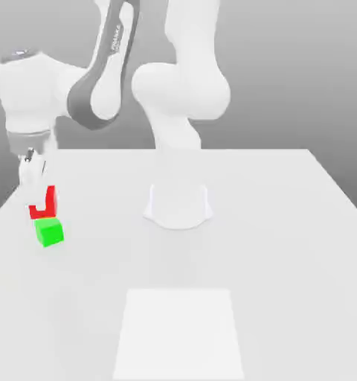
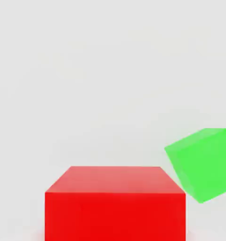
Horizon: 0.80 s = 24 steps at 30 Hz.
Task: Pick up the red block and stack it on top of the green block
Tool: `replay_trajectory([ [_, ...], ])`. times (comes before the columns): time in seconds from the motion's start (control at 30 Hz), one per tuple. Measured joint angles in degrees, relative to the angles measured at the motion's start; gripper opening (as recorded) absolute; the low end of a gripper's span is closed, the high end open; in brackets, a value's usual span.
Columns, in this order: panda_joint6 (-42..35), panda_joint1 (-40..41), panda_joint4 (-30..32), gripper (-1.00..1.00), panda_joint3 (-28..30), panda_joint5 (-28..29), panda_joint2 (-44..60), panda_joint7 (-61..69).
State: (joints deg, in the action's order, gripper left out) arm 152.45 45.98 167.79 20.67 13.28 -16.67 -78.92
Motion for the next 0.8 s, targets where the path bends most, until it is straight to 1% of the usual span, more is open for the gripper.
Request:
replay_trajectory([
  [0.07, 0.0, 3.5, 0.2, -1.00, 1.8, 0.4, 0.2, -2.0],
  [0.13, 0.3, 4.2, 0.2, -1.00, 2.9, -0.4, 0.8, -2.0],
  [0.4, 4.4, 0.5, -0.6, -1.00, 5.1, -6.9, 5.9, 2.1],
  [0.73, 15.1, -3.6, -0.2, -1.00, 7.0, -16.3, 16.6, 8.6],
  [0.77, 16.0, -3.5, -0.2, 1.00, 6.7, -17.2, 17.6, 9.2],
  [0.8, 16.0, -3.6, -0.2, 1.00, 6.7, -17.2, 17.6, 9.2],
])
